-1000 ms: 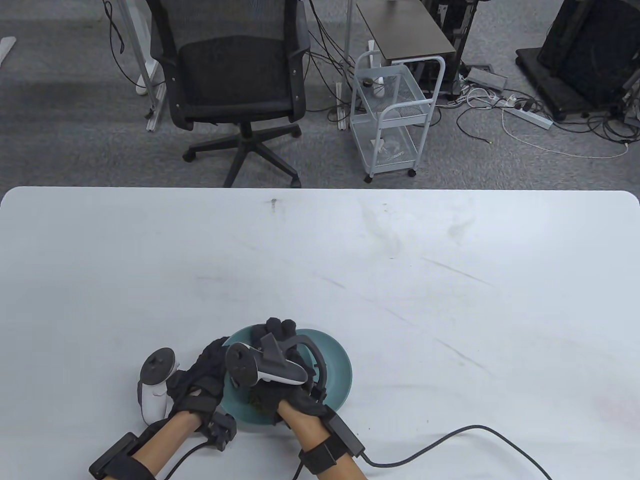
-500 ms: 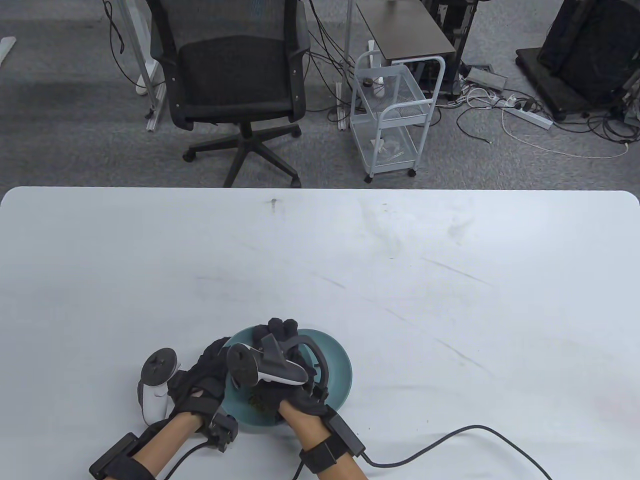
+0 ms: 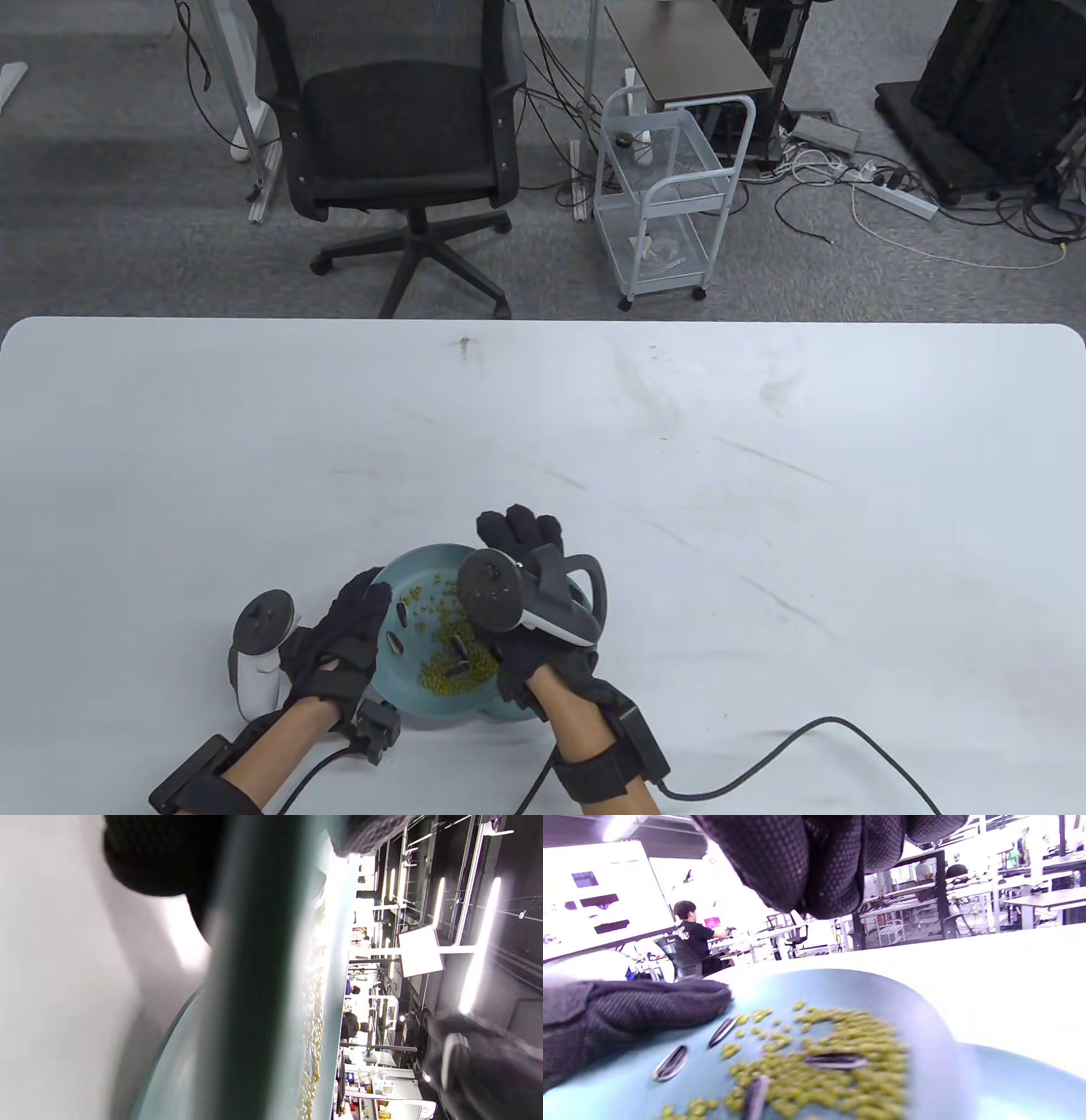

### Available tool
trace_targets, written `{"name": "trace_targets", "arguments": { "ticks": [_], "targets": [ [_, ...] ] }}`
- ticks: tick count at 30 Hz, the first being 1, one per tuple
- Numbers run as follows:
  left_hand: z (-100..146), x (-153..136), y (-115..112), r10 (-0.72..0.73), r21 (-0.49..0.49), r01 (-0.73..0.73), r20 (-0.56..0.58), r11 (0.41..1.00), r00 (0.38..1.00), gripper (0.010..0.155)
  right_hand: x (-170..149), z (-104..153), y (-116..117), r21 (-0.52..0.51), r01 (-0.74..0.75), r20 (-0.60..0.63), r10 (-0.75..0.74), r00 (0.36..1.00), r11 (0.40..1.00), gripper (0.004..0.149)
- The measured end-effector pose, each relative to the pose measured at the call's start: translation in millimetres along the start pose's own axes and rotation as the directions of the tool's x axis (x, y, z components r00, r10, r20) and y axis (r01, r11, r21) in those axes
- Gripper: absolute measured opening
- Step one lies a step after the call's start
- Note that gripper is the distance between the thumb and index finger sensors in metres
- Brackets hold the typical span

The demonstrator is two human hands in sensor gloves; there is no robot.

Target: Pick sunflower seeds with hand pinch into plate

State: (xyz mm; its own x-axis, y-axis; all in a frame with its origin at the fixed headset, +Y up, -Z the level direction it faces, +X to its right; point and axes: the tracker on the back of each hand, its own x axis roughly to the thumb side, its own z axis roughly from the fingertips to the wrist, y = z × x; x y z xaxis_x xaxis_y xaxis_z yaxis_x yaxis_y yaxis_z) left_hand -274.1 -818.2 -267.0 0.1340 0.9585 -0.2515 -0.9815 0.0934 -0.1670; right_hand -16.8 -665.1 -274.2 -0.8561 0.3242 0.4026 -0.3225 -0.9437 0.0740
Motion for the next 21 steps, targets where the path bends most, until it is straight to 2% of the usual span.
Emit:
{"name": "trace_targets", "arguments": {
  "ticks": [3,6,8,10,14,21],
  "targets": [
    [-1.5,-0.9,3.5,0.011,0.007,-0.011,-0.007,1.0,1.0,0.046,-27.5,19.0,-3.6,-0.001,0.003,-0.042,-0.003,0.999,1.0,0.035],
    [-2.2,-2.1,6.7,0.02,0.022,-0.02,-0.004,1.0,1.0,0.047,-59.6,34.2,14.4,0.039,0.004,-0.105,0.0,0.994,0.999,0.035],
    [-1.8,-0.2,9.0,0.027,0.029,-0.027,0.002,0.999,1.0,0.046,-78.3,34.1,31.3,0.133,0.062,-0.157,-0.041,0.987,0.989,0.035],
    [-1.2,2.3,10.3,0.036,0.026,-0.036,0.01,0.999,0.999,0.046,-84.6,28.7,39.8,0.193,0.104,-0.182,-0.069,0.981,0.976,0.035],
    [-0.7,4.2,12.5,0.049,0.037,-0.049,0.013,0.998,0.999,0.046,-84.5,24.4,46.4,0.246,0.055,-0.192,-0.007,0.981,0.968,0.035],
    [-0.4,2.4,13.2,0.061,0.048,-0.061,0.0,0.997,0.998,0.046,-89.1,26.4,42.4,0.213,0.09,-0.223,-0.041,0.974,0.973,0.037]
  ]
}}
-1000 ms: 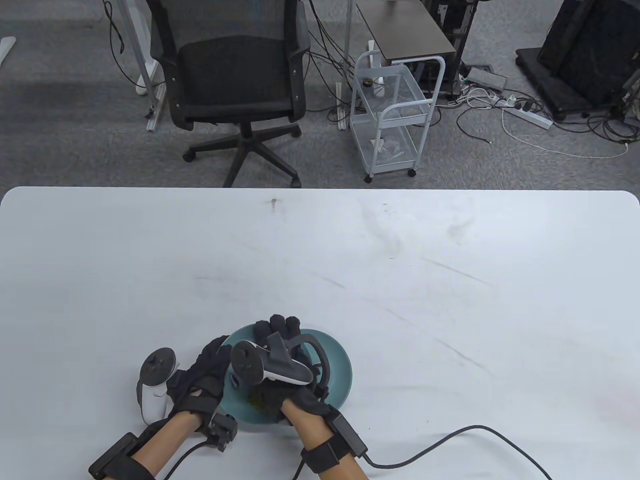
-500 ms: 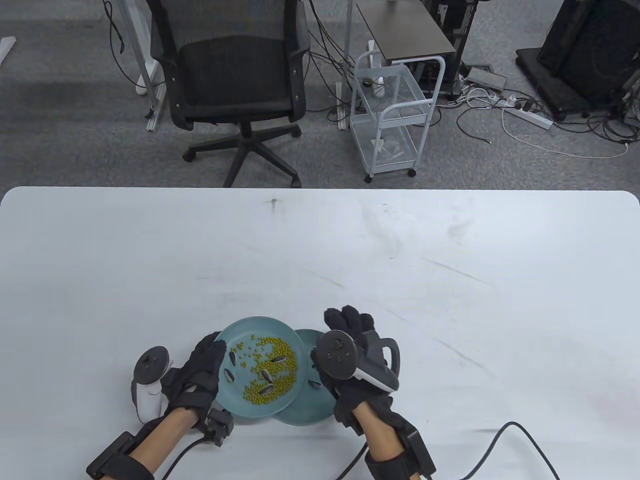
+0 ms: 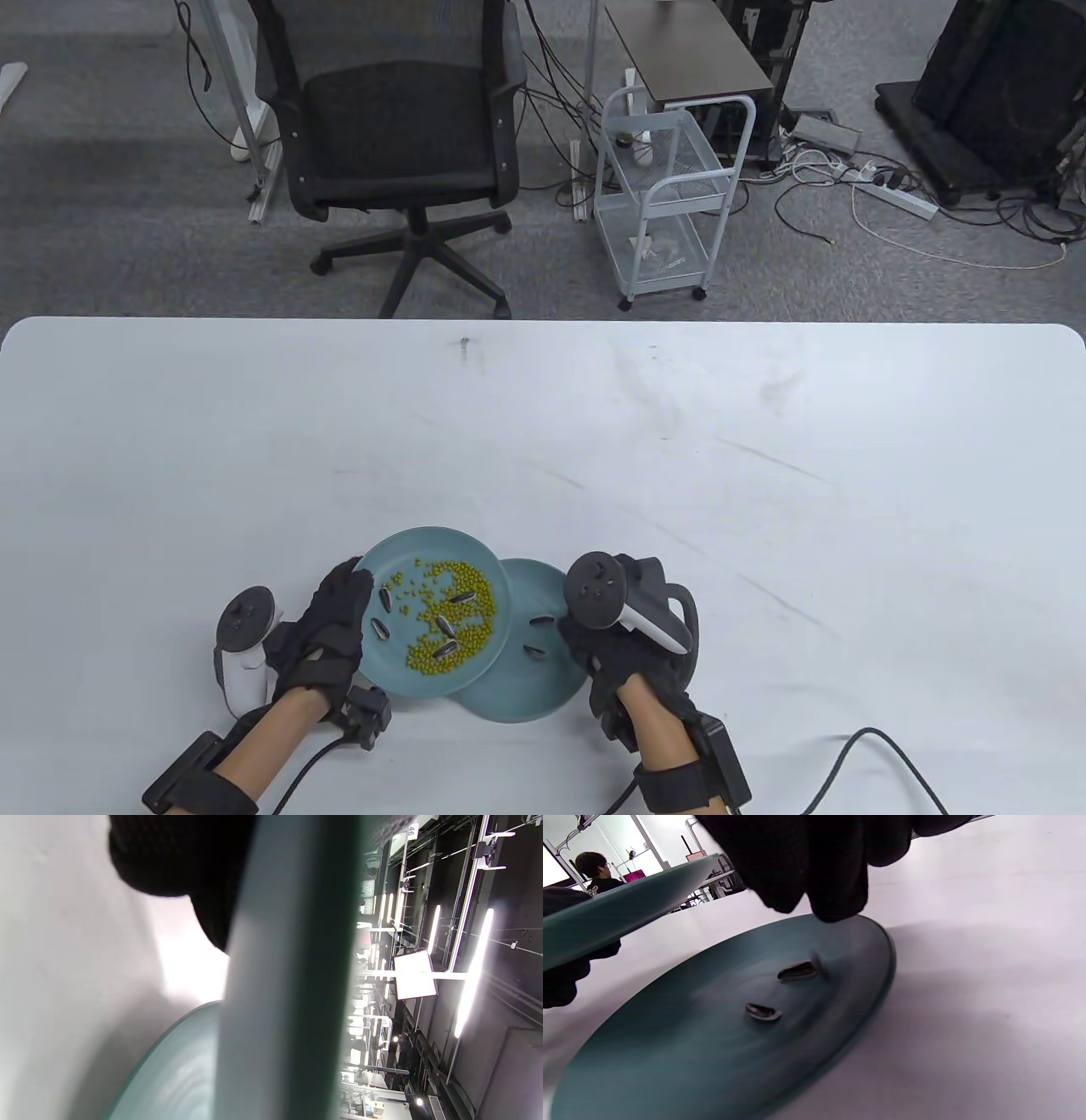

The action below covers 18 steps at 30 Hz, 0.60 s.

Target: Pick sunflower seeds with hand pinch into plate

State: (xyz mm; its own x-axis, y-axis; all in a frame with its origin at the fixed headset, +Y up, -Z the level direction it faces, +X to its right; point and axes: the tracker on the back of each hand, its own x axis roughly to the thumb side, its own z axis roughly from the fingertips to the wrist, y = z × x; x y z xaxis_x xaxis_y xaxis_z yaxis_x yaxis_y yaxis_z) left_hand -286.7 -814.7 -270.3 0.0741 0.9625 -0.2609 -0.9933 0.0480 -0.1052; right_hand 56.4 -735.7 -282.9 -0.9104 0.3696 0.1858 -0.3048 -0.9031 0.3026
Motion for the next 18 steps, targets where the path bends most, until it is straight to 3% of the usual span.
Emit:
{"name": "trace_targets", "arguments": {
  "ticks": [18],
  "targets": [
    [0.7,0.6,-1.3,0.007,-0.01,-0.007,0.006,1.0,1.0,0.047,-0.7,0.9,-1.0,-0.017,0.012,0.003,-0.012,1.0,1.0,0.038]
  ]
}}
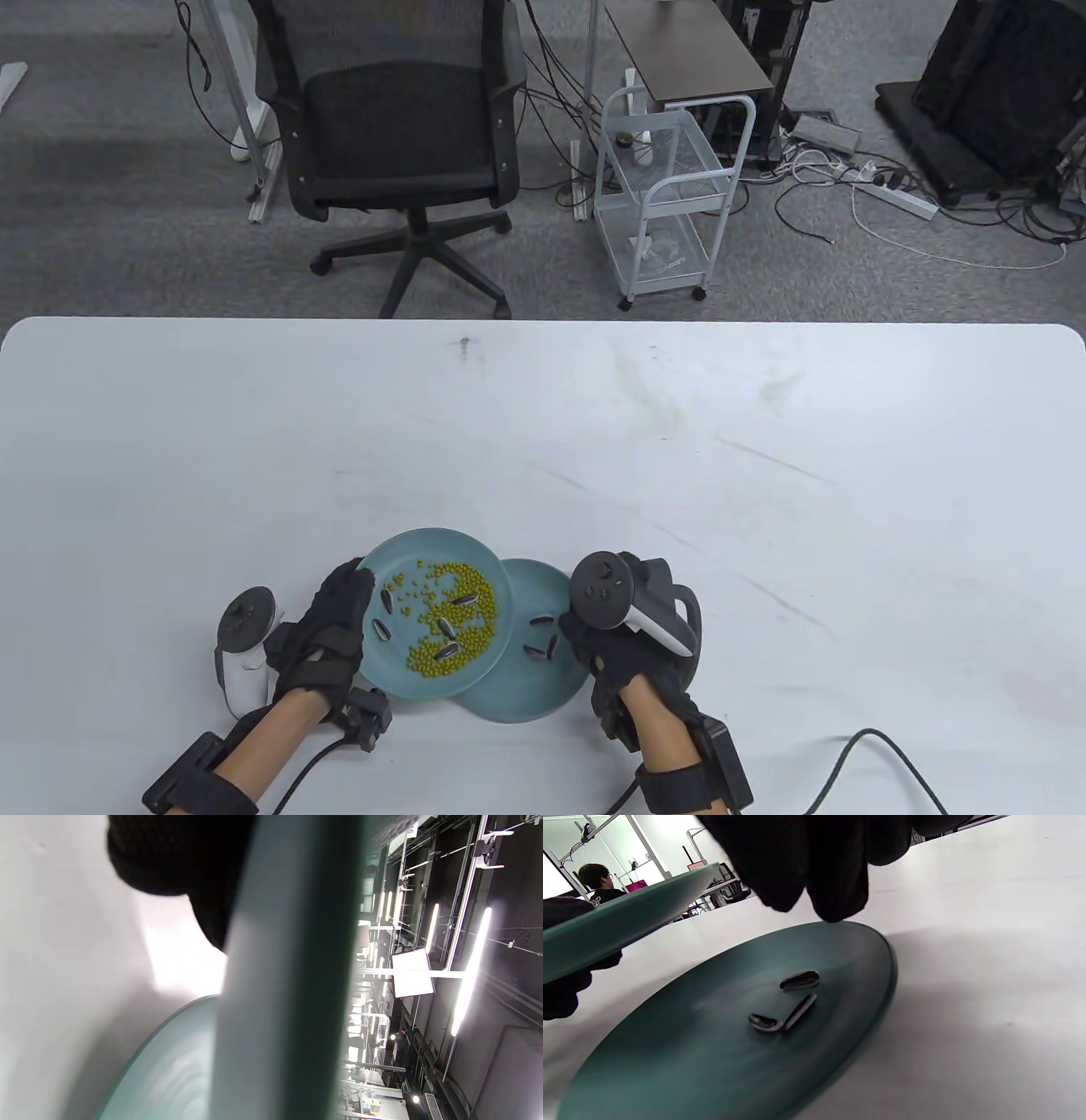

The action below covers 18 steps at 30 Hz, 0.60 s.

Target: Pick sunflower seeds with hand pinch into plate

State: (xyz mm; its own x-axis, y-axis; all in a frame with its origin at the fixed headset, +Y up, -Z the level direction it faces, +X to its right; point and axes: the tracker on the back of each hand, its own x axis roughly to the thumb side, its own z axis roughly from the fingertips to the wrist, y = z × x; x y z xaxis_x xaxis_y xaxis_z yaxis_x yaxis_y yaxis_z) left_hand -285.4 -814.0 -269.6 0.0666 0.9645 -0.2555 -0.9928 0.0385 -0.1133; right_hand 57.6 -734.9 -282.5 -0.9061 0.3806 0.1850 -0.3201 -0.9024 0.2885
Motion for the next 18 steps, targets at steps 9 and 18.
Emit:
{"name": "trace_targets", "arguments": {
  "ticks": [9,18],
  "targets": [
    [0.2,-3.5,-1.7,0.042,-0.018,-0.042,-0.004,0.999,0.999,0.048,51.3,3.6,-20.2,-0.094,-0.004,0.126,0.016,0.992,0.996,0.038],
    [1.8,-3.6,-4.5,0.053,-0.025,-0.052,0.007,0.998,0.999,0.049,153.1,-27.2,-7.4,-0.01,-0.051,0.285,0.052,0.957,0.999,0.038]
  ]
}}
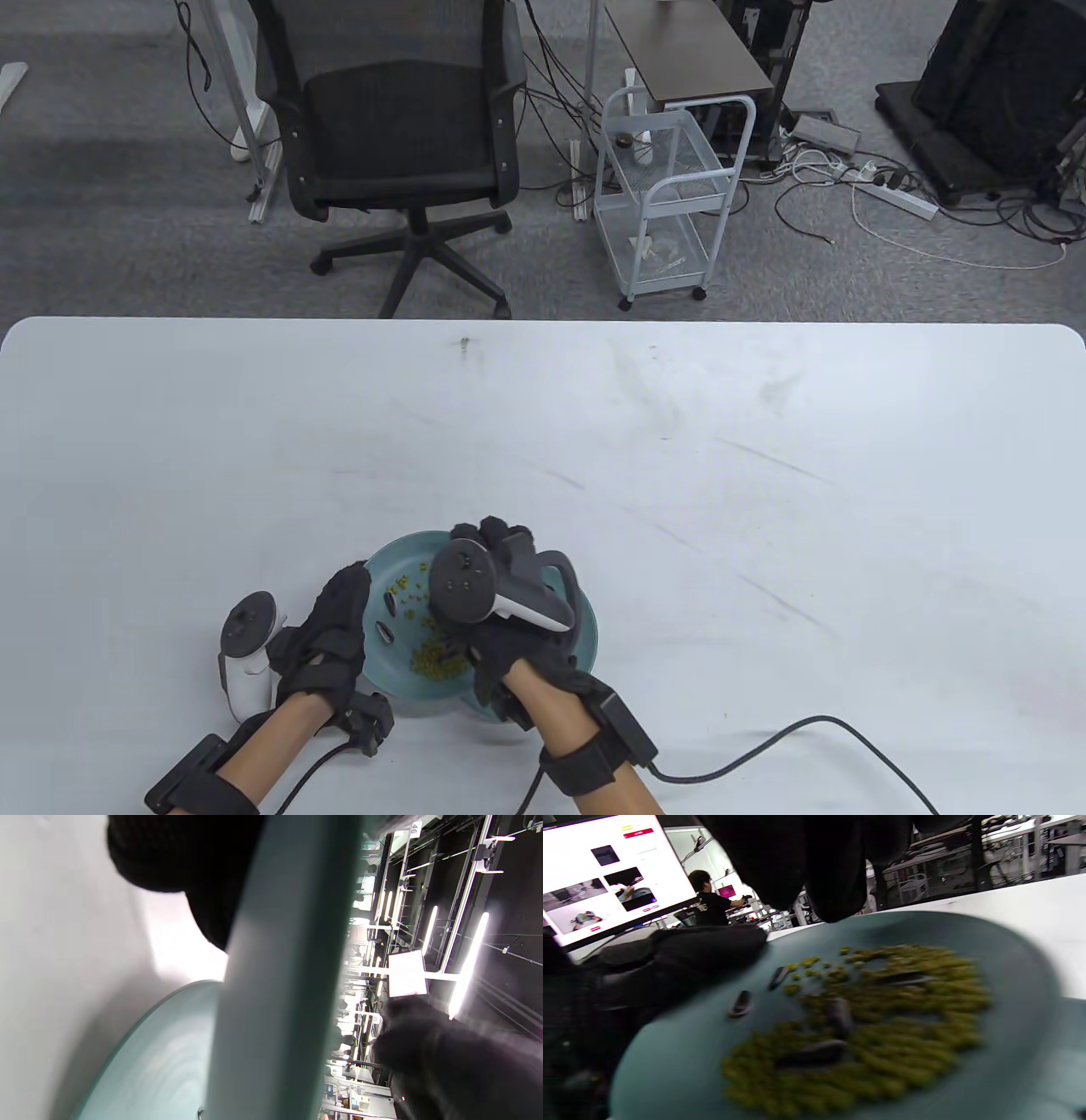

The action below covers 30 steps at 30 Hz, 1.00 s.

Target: Pick sunflower seeds with hand pinch into plate

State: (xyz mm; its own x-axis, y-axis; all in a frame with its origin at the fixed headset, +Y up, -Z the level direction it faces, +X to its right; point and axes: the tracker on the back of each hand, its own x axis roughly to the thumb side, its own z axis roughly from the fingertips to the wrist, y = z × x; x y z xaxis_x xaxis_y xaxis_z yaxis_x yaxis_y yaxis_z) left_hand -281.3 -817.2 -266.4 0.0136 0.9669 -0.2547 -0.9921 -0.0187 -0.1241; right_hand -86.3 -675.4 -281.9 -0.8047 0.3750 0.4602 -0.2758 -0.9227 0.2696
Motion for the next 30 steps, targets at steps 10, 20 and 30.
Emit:
{"name": "trace_targets", "arguments": {
  "ticks": [10,20,30],
  "targets": [
    [1.5,-0.1,0.3,0.005,0.019,-0.006,0.02,1.0,1.0,0.05,37.0,-34.0,40.5,0.166,-0.123,0.031,0.119,0.992,0.978,0.041],
    [2.9,-6.2,-7.4,0.007,0.014,-0.007,0.003,1.0,1.0,0.049,40.4,-31.6,50.4,0.133,-0.232,0.021,0.232,0.973,0.964,0.039],
    [3.4,-5.7,-7.1,-0.01,0.012,0.009,0.014,1.0,1.0,0.049,36.6,-31.4,50.2,0.141,-0.189,0.025,0.187,0.982,0.972,0.035]
  ]
}}
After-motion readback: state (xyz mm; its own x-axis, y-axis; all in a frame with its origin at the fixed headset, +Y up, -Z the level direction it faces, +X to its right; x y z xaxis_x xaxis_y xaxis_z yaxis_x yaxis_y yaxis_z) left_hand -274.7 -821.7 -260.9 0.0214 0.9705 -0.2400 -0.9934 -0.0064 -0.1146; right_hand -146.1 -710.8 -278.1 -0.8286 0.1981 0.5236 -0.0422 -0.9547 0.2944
